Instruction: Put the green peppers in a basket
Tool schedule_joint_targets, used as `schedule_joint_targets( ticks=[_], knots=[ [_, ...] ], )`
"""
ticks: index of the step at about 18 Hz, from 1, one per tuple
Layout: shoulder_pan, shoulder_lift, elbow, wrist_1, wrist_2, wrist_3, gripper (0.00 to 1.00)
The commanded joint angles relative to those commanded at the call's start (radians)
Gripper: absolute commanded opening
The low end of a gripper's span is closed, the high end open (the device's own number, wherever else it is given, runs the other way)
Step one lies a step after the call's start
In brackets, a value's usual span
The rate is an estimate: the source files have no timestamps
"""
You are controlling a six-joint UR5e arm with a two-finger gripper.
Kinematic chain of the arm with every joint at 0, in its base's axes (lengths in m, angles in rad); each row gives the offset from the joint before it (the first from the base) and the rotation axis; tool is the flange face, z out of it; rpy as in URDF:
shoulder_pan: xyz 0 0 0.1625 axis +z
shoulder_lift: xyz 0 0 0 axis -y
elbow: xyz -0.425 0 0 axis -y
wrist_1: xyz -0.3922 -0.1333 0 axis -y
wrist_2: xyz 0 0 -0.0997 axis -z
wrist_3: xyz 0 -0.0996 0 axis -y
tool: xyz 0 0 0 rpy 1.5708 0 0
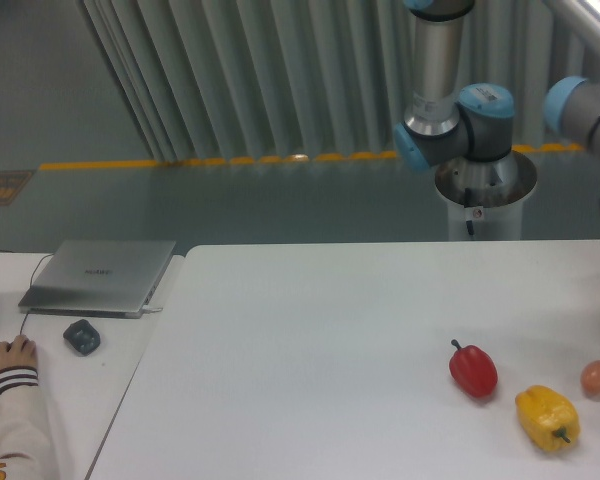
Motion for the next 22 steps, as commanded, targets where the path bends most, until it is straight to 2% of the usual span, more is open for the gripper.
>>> schedule_joint_targets(
  ticks=[2, 6, 7, 9, 11, 12, 13, 19, 22],
  knots=[
    [0.041, -0.032, 0.017, 0.015, -0.04, 0.028, 0.49],
    [0.08, -0.121, 0.017, 0.132, -0.089, 0.043, 0.52],
    [0.091, -0.133, 0.017, 0.146, -0.107, 0.045, 0.54],
    [0.111, -0.143, 0.011, 0.15, -0.141, 0.043, 0.54],
    [0.118, -0.144, 0.008, 0.15, -0.158, 0.029, 0.61],
    [0.118, -0.141, 0.008, 0.15, -0.16, 0.026, 0.76],
    [0.12, -0.14, 0.008, 0.15, -0.16, 0.026, 1.0],
    [0.143, -0.103, -0.017, 0.143, -0.163, 0.016, 1.0],
    [0.152, -0.074, -0.052, 0.14, -0.163, -0.004, 1.0]
  ],
)
